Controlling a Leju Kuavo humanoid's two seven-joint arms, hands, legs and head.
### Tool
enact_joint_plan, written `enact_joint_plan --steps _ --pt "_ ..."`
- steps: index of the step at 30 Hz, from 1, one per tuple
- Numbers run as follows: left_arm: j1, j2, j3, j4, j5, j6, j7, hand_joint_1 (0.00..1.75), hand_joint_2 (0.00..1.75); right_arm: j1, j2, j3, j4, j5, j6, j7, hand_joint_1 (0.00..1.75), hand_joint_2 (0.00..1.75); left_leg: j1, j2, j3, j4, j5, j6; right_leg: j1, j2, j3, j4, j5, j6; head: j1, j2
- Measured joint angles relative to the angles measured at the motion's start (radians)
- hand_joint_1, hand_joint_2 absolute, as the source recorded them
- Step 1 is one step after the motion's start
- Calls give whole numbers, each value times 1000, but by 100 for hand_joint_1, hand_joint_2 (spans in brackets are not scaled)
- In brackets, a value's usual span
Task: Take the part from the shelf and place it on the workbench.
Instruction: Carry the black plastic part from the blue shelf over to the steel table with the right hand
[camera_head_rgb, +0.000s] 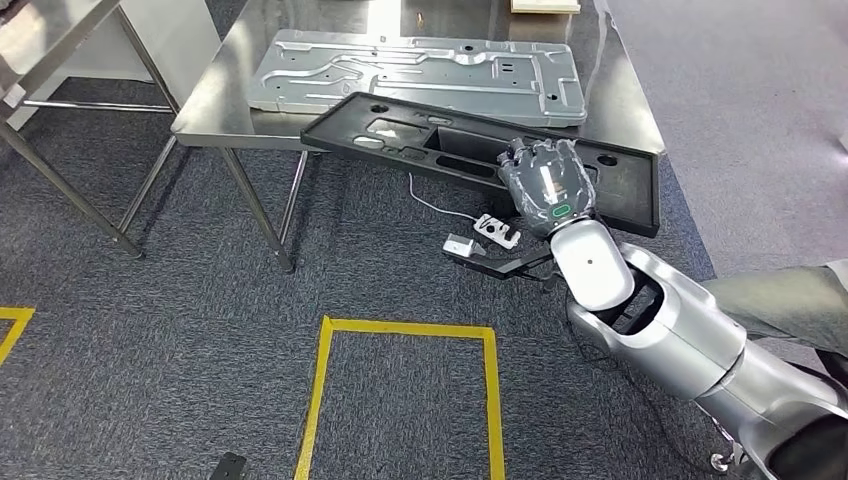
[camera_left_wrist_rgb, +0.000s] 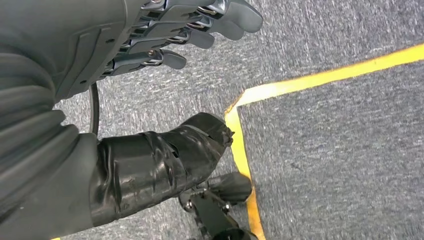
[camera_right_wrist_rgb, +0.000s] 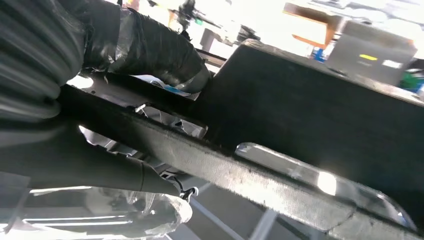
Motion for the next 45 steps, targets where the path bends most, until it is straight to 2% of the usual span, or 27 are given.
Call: enact_joint_plan --steps 2,4,5,8,10,13,14,15,16,18,19,21,24,26,28,29,30,31,33,34,35,36,39,40,42,44,45 --pt "1 0 -1 0 -3 -1 1 0 175 3 1 0 0 18 -1 -27 173 175 1 -3 12 7 -14 -5 -6 -1 26 -90 75 3 0 0" --pt "-1 -1 -3 0 -5 -2 1 0 175 1 5 0 1 40 -1 -56 173 175 -1 -6 14 21 -31 -15 -7 -1 72 -198 121 2 0 0" --pt "-2 -1 -4 0 -6 -2 1 0 175 -1 9 1 2 53 -2 -71 173 175 -1 -7 13 25 -36 -20 -5 -1 85 -226 124 0 0 0" --pt "-5 -2 -6 0 -6 -2 1 0 175 -4 22 2 5 80 -5 -103 173 175 0 -8 14 26 -46 -35 -2 0 96 -244 114 -14 -1 0" --pt "-5 -2 -7 0 -8 -2 0 0 175 -7 28 2 6 89 -5 -111 173 175 3 -5 0 66 -66 -46 -4 -2 109 -251 109 -27 -4 0" --pt "-7 -2 -9 0 -8 -2 -1 0 175 -10 36 2 7 100 -7 -118 173 175 8 -2 -97 240 -121 -59 -3 -4 125 -255 98 -39 -7 0" --pt "-5 -2 -10 0 -8 -2 -1 0 175 -10 38 4 7 101 -7 -120 173 175 9 -2 -128 281 -123 -61 -3 -4 130 -255 94 -39 -8 0" --pt "-4 -2 -10 0 -8 -2 -1 0 175 -10 39 5 8 101 -7 -121 173 175 10 -2 -144 287 -106 -62 -2 -3 136 -255 88 -39 -8 0" --pt "-2 -2 -10 0 -8 -1 -1 0 175 -10 40 7 9 102 -8 -122 173 175 10 -2 -140 255 -72 -60 -3 -2 144 -255 82 -37 -8 0" --pt "-1 -2 -10 0 -9 -1 -1 0 175 -10 40 10 11 106 -8 -122 173 175 9 -1 -95 130 4 -54 -3 -1 160 -255 69 -31 -7 0" --pt "-1 -1 -10 0 -9 -1 -1 0 175 -11 40 11 11 107 -9 -122 173 175 6 -2 -72 76 23 -50 -3 -1 165 -256 63 -26 -7 0" --pt "-3 0 -11 0 -9 0 0 0 175 -12 40 11 11 109 -13 -122 173 175 -1 -2 -49 27 21 -39 -2 1 171 -259 60 -13 -7 0" --pt "0 1 -11 0 -9 -1 2 0 175 -11 34 10 10 109 -17 -117 173 175 -2 0 -28 8 15 -19 -4 0 174 -248 57 3 -5 0" --pt "0 1 -11 0 -9 -1 3 0 175 -12 27 9 8 109 -21 -112 173 175 -1 0 -7 1 9 -5 -5 -1 135 -174 25 6 -3 0" --pt "-1 1 -11 0 -8 -1 5 0 175 -10 21 7 5 109 -25 -111 173 175 -2 0 6 1 -3 3 -4 -2 58 -51 -14 7 -2 0" --pt "0 2 -11 0 -8 0 6 0 175 -8 16 6 5 108 -26 -110 173 175 -3 0 14 1 -10 4 -4 -2 23 -8 -21 9 -2 0" --pt "1 2 -11 0 -7 0 8 0 175 -6 12 6 4 107 -27 -109 173 175 -4 -1 23 2 -17 4 -5 -2 4 1 -9 10 -2 0" --pt "3 2 -11 0 -6 0 9 0 175 -3 8 6 4 107 -27 -108 173 175 -4 -1 34 3 -26 4 -5 -2 2 -24 20 9 -1 0" --pt "5 2 -11 0 -5 0 11 0 175 -1 0 4 2 103 -27 -105 173 175 -4 -3 58 6 -46 -1 -3 -3 35 -144 107 4 -1 0" --pt "4 2 -11 0 -5 0 12 0 175 -2 -3 2 1 101 -27 -102 173 175 -5 -3 65 8 -55 -6 0 -4 52 -200 129 1 -1 0" --pt "2 2 -11 0 -5 1 13 0 175 -2 -7 0 -1 99 -28 -100 173 175 -6 -4 69 9 -63 -11 3 -5 66 -237 143 -3 -2 0" --pt "2 2 -11 0 -4 1 14 0 175 -1 -11 -2 -2 97 -29 -98 173 175 -6 -3 72 12 -68 -18 6 -5 72 -252 139 -9 -2 0" --pt "2 2 -11 0 -3 3 18 0 175 3 -24 -9 -8 96 -30 -95 173 175 -5 0 74 36 -77 -34 5 -2 98 -263 130 -27 -2 0" --pt "2 2 -11 0 -3 4 18 0 175 4 -27 -12 -8 96 -30 -95 173 175 -3 0 60 65 -83 -38 4 -1 109 -266 126 -33 -3 0" --pt "0 2 -11 0 -3 4 18 0 175 5 -32 -19 -9 96 -31 -94 173 175 2 1 -6 172 -110 -48 3 -1 127 -268 114 -41 -3 0" --pt "0 2 -11 0 -2 4 19 0 175 8 -34 -22 -9 96 -31 -94 173 175 7 2 -85 266 -148 -56 4 2 143 -268 99 -42 -3 0" --pt "2 2 -11 0 -2 4 19 0 175 12 -35 -22 -9 96 -31 -94 173 175 9 2 -109 277 -153 -58 4 4 153 -268 90 -41 -3 0"
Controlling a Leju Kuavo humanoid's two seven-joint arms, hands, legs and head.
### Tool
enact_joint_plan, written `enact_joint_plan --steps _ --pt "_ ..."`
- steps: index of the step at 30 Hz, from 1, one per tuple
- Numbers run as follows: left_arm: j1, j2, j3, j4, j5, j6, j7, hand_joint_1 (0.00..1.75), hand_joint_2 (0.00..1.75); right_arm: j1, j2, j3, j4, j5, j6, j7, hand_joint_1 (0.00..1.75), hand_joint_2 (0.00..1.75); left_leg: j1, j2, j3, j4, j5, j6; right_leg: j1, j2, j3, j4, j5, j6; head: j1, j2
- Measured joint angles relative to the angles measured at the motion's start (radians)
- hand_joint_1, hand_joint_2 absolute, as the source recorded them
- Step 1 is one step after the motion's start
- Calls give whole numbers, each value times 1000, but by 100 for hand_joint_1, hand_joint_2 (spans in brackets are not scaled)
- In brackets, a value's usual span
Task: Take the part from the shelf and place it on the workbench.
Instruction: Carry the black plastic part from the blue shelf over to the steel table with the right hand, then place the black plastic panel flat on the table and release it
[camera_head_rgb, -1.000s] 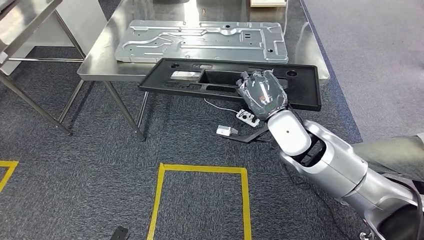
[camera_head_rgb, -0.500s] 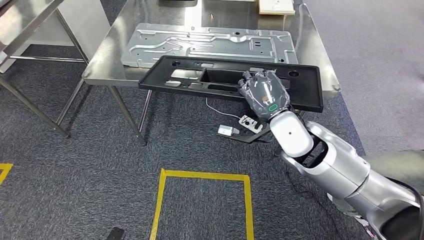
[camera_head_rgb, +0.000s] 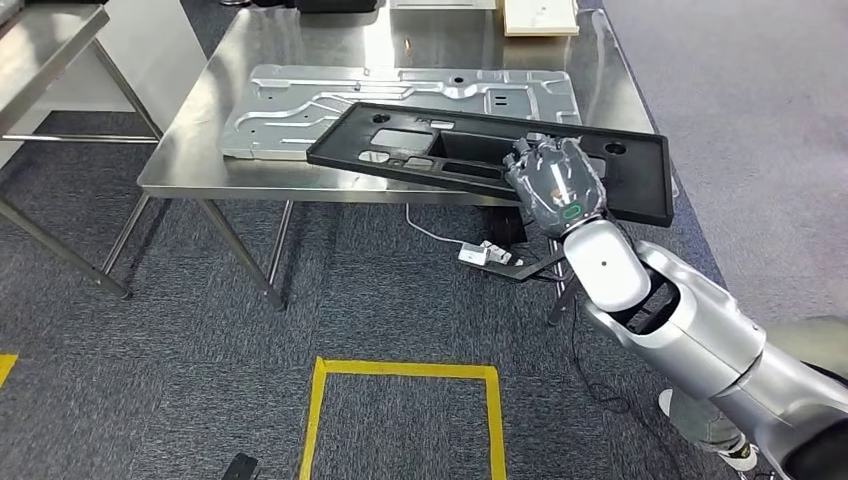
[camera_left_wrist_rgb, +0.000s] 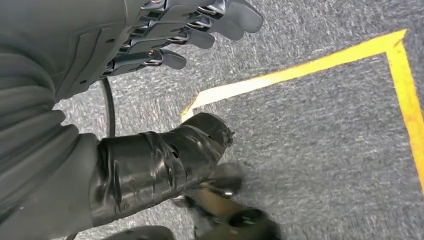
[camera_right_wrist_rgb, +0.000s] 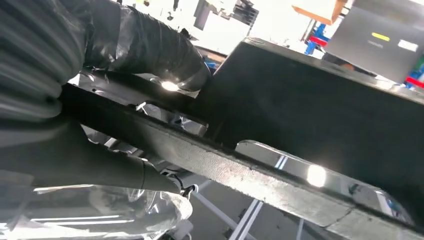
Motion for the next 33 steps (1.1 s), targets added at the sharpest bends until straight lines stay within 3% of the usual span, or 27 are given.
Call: enact_joint_plan --steps 1,2,4,6,10,12,14,15,16,17,19,21,24,25,26,29,30,31,33 --pt "2 0 0 0 0 0 0 0 175 3 -1 0 0 0 0 0 173 175 2 0 -10 -19 16 -1 0 1 13 0 -10 2 0 0" --pt "3 1 0 0 0 0 1 0 175 6 -2 0 0 0 0 0 173 175 3 0 -5 -65 54 -1 -1 2 27 1 -21 4 0 0" --pt "4 1 0 0 0 0 1 0 175 7 -5 -2 0 -1 2 1 173 175 2 1 20 -185 158 2 -1 2 52 2 -42 13 0 0" --pt "3 1 0 0 1 0 1 0 175 8 -9 -6 0 -5 4 6 173 175 -3 0 36 -246 200 14 0 3 63 1 -55 26 1 0" --pt "4 1 0 0 2 -2 0 0 175 22 -26 -19 2 -22 2 15 173 175 -4 -2 67 -259 191 41 -1 0 57 41 -68 47 4 0" --pt "3 2 0 0 4 -2 -1 0 175 28 -35 -30 4 -25 0 17 173 175 -5 -3 82 -262 182 51 -2 -2 -3 144 -103 49 8 0" --pt "3 4 0 0 6 -3 -2 0 175 39 -43 -37 8 -30 -2 21 173 175 -8 -3 98 -262 167 57 0 -2 -88 260 -152 47 9 0" --pt "4 4 0 0 7 -3 -2 0 175 46 -47 -39 10 -33 -3 22 173 175 -10 -4 108 -262 158 57 0 -2 -116 281 -163 45 9 0" --pt "5 4 0 0 8 -3 -2 0 175 52 -51 -40 12 -36 -3 23 173 175 -11 -4 121 -261 148 57 0 -2 -130 272 -156 42 9 0" --pt "5 4 0 0 8 -3 -1 0 175 58 -54 -42 14 -37 -3 23 173 175 -12 -5 135 -260 137 56 0 -2 -128 230 -123 40 10 0" --pt "4 4 0 0 10 -4 0 0 175 63 -59 -48 17 -40 -4 25 173 175 -14 -6 157 -256 116 52 3 -2 -103 102 -15 34 9 0" --pt "2 4 0 0 12 -5 2 0 175 65 -63 -55 21 -44 -6 28 173 175 -17 -8 167 -251 100 44 7 -3 -86 29 50 29 10 0" --pt "1 4 0 0 17 -5 4 0 175 72 -70 -66 27 -56 -8 34 173 175 -18 -9 169 -236 90 29 6 -3 -74 17 57 15 11 0" --pt "0 4 0 0 17 -4 5 0 175 74 -71 -71 30 -60 -8 36 173 175 -17 -8 156 -212 84 24 4 -4 -69 15 55 10 11 0" --pt "-1 4 0 0 17 -3 6 0 175 75 -73 -75 32 -66 -8 39 173 175 -15 -6 131 -171 72 19 3 -4 -64 13 53 6 10 0" --pt "-2 4 0 0 18 0 12 0 175 87 -77 -85 43 -90 -9 51 173 175 -10 -3 16 -5 11 7 3 -4 -54 12 40 0 10 0" --pt "0 4 0 0 18 1 15 0 175 95 -78 -87 48 -98 -10 54 173 175 -8 -2 -8 16 7 5 3 -3 -48 12 34 0 10 0" --pt "1 4 0 0 19 2 17 0 175 104 -80 -89 54 -106 -10 56 173 175 -7 -2 -15 1 27 5 3 -3 -40 12 28 0 10 0" --pt "3 5 0 0 19 4 19 0 175 118 -85 -93 64 -116 -11 59 173 175 -7 -2 14 -114 119 11 2 -3 -23 12 16 4 10 0"
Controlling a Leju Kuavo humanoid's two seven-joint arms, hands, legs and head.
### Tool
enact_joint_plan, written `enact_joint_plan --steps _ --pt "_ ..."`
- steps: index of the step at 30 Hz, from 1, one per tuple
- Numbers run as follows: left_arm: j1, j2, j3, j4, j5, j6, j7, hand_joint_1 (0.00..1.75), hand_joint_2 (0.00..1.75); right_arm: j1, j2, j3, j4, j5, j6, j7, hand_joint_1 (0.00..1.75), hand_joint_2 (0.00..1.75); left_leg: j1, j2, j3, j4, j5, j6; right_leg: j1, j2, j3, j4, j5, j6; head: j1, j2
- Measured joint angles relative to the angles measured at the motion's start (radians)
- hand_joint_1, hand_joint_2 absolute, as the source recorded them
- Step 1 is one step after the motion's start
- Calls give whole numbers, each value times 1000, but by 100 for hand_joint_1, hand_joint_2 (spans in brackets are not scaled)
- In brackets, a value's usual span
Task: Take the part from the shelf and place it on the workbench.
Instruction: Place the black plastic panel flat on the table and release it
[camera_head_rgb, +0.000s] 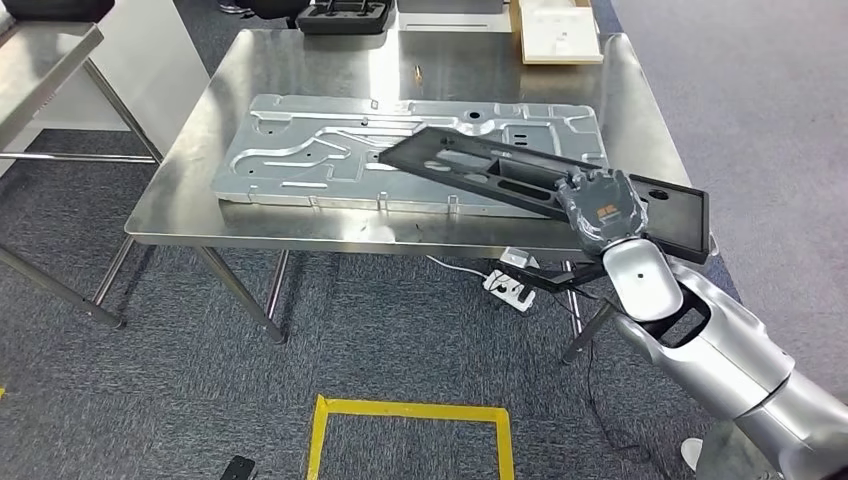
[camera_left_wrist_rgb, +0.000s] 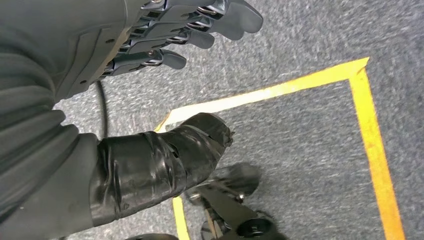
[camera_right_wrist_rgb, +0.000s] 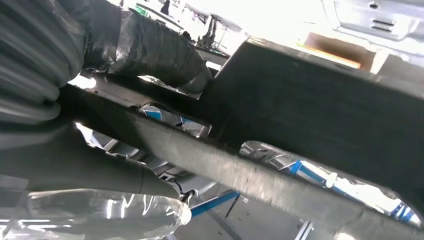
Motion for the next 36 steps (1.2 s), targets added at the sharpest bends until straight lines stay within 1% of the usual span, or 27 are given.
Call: enact_joint_plan --steps 1,3,4,7,8,9,11,12,13,14,15,16,17,18,21,22,23,24,26,27,28,29,30,31,32,33,36 --pt "-1 1 0 0 0 0 0 0 175 3 -2 -2 5 -3 -1 2 173 175 -2 0 19 -64 34 3 1 0 6 0 -5 3 0 0" --pt "-3 1 0 0 0 0 1 0 175 6 -7 -8 12 -8 -4 5 173 175 -6 0 43 -134 61 10 1 1 9 0 -12 13 0 0" --pt "-3 2 0 0 0 0 1 0 175 7 -8 -10 15 -10 -5 6 173 175 -9 0 45 -138 55 13 1 2 9 -2 -15 18 0 0" --pt "-2 2 0 0 1 2 2 0 175 15 -14 -14 23 -23 -7 11 173 175 -6 0 65 -154 65 27 0 0 10 12 -34 34 1 0" --pt "-3 2 0 0 1 2 3 0 175 17 -17 -16 26 -30 -8 14 173 175 -4 0 73 -160 65 32 0 -1 -5 47 -52 37 2 0" --pt "-4 2 0 0 0 2 6 0 175 20 -21 -18 30 -38 -10 16 173 175 -4 0 79 -162 63 36 -2 -2 -32 100 -76 39 3 0" --pt "-4 3 0 0 0 1 13 0 175 31 -27 -21 39 -49 -11 22 173 175 -6 0 87 -162 55 43 -2 -2 -107 228 -118 41 4 0" --pt "-4 4 0 0 0 1 17 0 175 39 -29 -21 43 -53 -11 24 173 175 -7 -1 91 -161 50 43 -2 -2 -133 262 -118 42 4 0" --pt "-3 5 0 0 1 0 21 0 175 47 -32 -21 48 -57 -11 26 173 175 -7 -1 95 -159 45 43 -2 -2 -142 261 -99 42 4 0" --pt "-2 6 0 0 1 -1 23 0 175 53 -35 -21 52 -60 -11 27 173 175 -7 -2 100 -155 38 41 -2 -2 -130 216 -61 41 4 0" --pt "-2 6 0 0 2 -1 24 0 175 57 -38 -22 57 -64 -12 28 173 175 -7 -3 104 -150 30 39 -2 -3 -106 148 -20 38 4 0" --pt "-2 6 0 0 2 -1 24 0 175 59 -40 -24 62 -67 -12 29 173 175 -9 -4 106 -145 22 36 -1 -3 -79 86 8 36 4 0" --pt "-3 7 0 0 3 -1 24 0 175 61 -42 -27 66 -69 -13 30 173 175 -11 -5 105 -140 15 32 0 -4 -58 39 25 32 4 0" --pt "-4 8 0 0 4 -1 23 0 175 63 -44 -30 71 -70 -14 31 173 175 -12 -5 104 -138 12 28 2 -3 -48 16 27 28 3 0" --pt "-4 12 0 0 7 -1 21 0 175 73 -49 -36 83 -76 -17 34 173 175 -11 -5 104 -135 3 15 3 -1 -40 7 19 14 1 0" --pt "-4 13 0 0 7 -1 20 0 175 75 -50 -37 87 -77 -18 35 173 175 -11 -4 98 -120 -6 9 1 -1 -35 4 17 8 1 0" --pt "-6 14 0 0 7 -1 19 0 175 76 -51 -37 89 -78 -19 35 173 175 -10 -2 82 -85 -22 3 -1 -1 -28 2 14 3 0 0" --pt "-7 15 0 0 7 -1 18 0 175 76 -51 -38 92 -79 -20 35 173 175 -8 -1 51 -28 -44 -2 -1 -2 -21 1 9 -2 0 0" --pt "-8 15 0 0 7 0 18 0 175 79 -51 -38 97 -80 -21 35 173 175 -6 0 -28 102 -82 -9 0 -3 -9 1 -1 -7 0 0" --pt "-7 15 0 0 7 0 18 0 175 81 -51 -38 99 -80 -21 35 173 175 -5 0 -58 141 -82 -10 0 -2 -3 1 -6 -7 0 0" --pt "-5 15 0 0 7 0 18 0 175 83 -51 -38 102 -80 -21 35 173 175 -5 0 -68 137 -60 -9 1 -2 4 1 -12 -7 -1 0" --pt "-3 16 0 0 7 0 18 0 175 85 -51 -38 104 -80 -22 35 173 175 -5 0 -58 96 -22 -6 1 -1 13 1 -18 -6 -1 0" --pt "-3 16 0 0 7 0 18 0 175 86 -51 -38 106 -80 -22 35 173 175 -6 0 -33 27 26 -1 1 0 22 1 -24 -5 -1 0" --pt "-3 18 0 0 7 0 18 0 175 86 -51 -38 107 -80 -22 35 173 175 -9 0 -2 -44 60 5 2 0 30 1 -30 -3 0 0" --pt "-5 20 0 0 7 0 18 0 175 86 -51 -38 108 -80 -22 35 173 175 -12 0 24 -100 79 10 3 0 35 0 -35 1 0 0" --pt "-6 22 0 0 7 0 18 0 175 86 -51 -38 109 -80 -23 35 173 175 -15 0 39 -133 83 15 3 1 37 -1 -39 5 0 0" --pt "-7 23 0 0 7 0 17 0 175 88 -52 -38 111 -80 -25 36 173 175 -16 0 55 -159 75 26 1 0 40 -10 -45 19 1 0"
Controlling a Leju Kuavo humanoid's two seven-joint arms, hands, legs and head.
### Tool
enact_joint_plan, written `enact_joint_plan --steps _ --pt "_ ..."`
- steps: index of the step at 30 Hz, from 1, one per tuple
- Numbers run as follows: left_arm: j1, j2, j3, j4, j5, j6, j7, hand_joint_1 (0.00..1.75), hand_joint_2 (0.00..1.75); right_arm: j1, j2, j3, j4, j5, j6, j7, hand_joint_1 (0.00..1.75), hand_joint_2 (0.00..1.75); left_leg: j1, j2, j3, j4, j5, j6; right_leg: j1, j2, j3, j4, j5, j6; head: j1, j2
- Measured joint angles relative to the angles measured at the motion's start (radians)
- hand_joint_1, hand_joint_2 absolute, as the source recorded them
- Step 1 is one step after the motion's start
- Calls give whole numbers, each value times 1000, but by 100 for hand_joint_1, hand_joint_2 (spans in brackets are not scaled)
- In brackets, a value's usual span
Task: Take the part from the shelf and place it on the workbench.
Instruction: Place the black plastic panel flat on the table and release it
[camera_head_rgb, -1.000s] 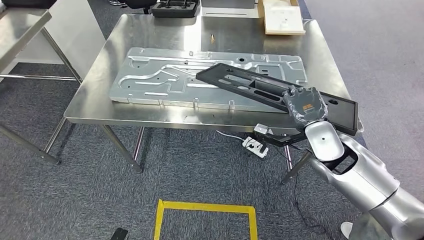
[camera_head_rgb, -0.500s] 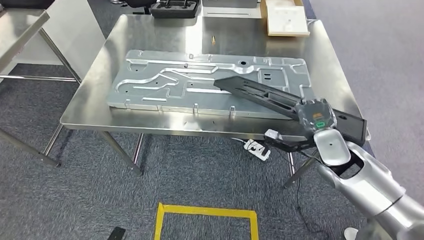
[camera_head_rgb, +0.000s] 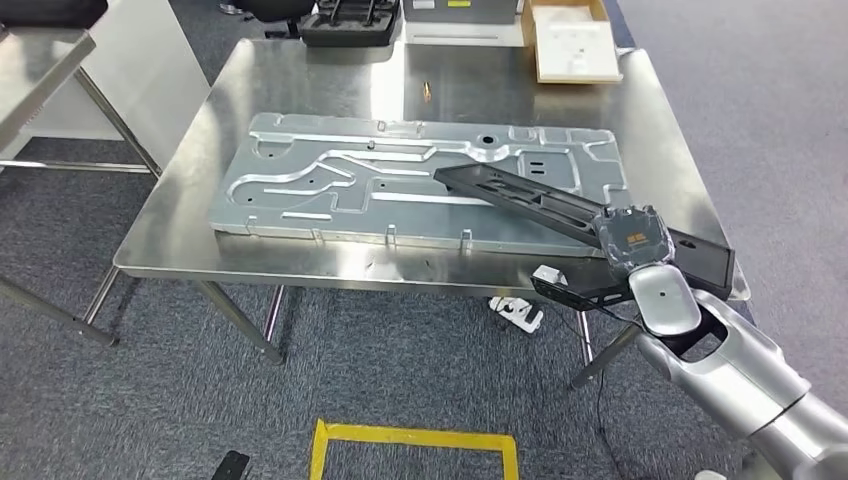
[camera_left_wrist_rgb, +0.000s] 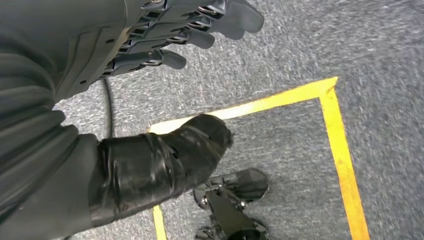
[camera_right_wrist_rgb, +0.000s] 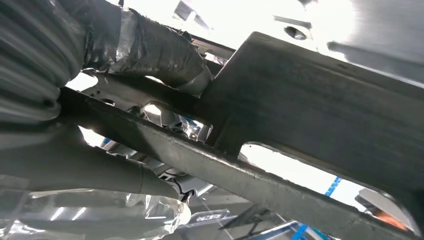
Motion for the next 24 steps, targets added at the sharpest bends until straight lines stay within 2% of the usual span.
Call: enact_joint_plan --steps 2,3,5,6,7,8,10,11,13,16,18,19,21,22,23,24 --pt "2 0 0 0 0 0 0 0 175 0 -2 0 1 0 -1 0 173 175 5 1 20 -20 0 8 1 -3 -15 35 -19 7 2 0" --pt "2 0 0 0 0 0 0 0 175 0 -4 -1 2 0 -1 0 173 175 7 2 30 -26 -2 12 1 -4 -42 87 -40 9 4 0" --pt "0 0 0 0 0 0 0 0 175 3 -5 -1 5 0 -2 0 173 175 6 2 42 -27 -12 17 -2 -4 -122 220 -80 15 7 0" --pt "-1 0 0 0 0 -1 0 0 175 6 -5 -1 7 2 -2 0 173 175 6 1 48 -25 -19 18 -5 -4 -156 265 -81 18 7 0" --pt "0 0 0 0 0 -1 1 0 175 10 -5 -1 10 3 -2 0 173 175 7 1 55 -23 -27 16 -9 -5 -174 272 -63 22 7 0" --pt "1 0 0 0 0 -2 3 0 175 12 -5 -1 12 6 -2 -1 173 175 9 0 62 -18 -36 14 -14 -5 -170 240 -26 26 7 0" --pt "2 0 0 0 0 -2 5 0 175 14 -5 -1 16 13 -2 -2 173 175 12 -2 75 -7 -55 7 -23 -7 -132 125 54 33 8 0" --pt "2 0 0 0 0 -2 6 0 175 13 -4 -1 19 15 -2 -2 173 175 12 -3 77 0 -65 2 -24 -7 -112 79 74 36 9 0" --pt "-1 2 0 0 0 -2 8 0 175 13 -4 -1 23 18 -3 -3 173 175 10 -5 74 13 -78 -8 -22 -6 -92 37 74 28 10 0" --pt "-2 2 0 0 0 -3 10 0 175 15 -4 -1 29 32 -4 4 173 175 10 -6 73 17 -87 -21 -18 -4 -87 30 62 8 9 0" --pt "-2 1 0 0 0 -2 11 0 175 14 -4 -2 30 51 -6 19 173 175 12 -3 56 57 -110 -30 -19 -4 -80 27 58 -4 7 0" --pt "-3 1 0 0 0 -1 11 0 175 14 -5 -4 31 61 -7 28 173 175 13 -1 30 107 -132 -34 -18 -5 -75 26 55 -9 5 0" --pt "-4 1 0 0 3 4 13 0 175 16 -5 -8 33 76 -9 43 173 175 15 0 -47 241 -176 -39 -14 -6 -67 25 47 -17 2 0" --pt "-2 1 0 0 6 6 15 0 175 18 -5 -9 35 81 -10 48 173 175 15 0 -80 288 -182 -38 -10 -6 -63 25 43 -20 3 0" --pt "0 1 0 0 10 8 17 0 175 22 -5 -11 37 83 -10 53 130 131 15 0 -96 300 -169 -35 -8 -5 -58 25 39 -21 3 0" --pt "2 1 0 0 15 9 18 0 175 27 -6 -13 40 84 -9 56 86 87 14 0 -95 276 -140 -30 -5 -4 -52 25 35 -22 3 0"
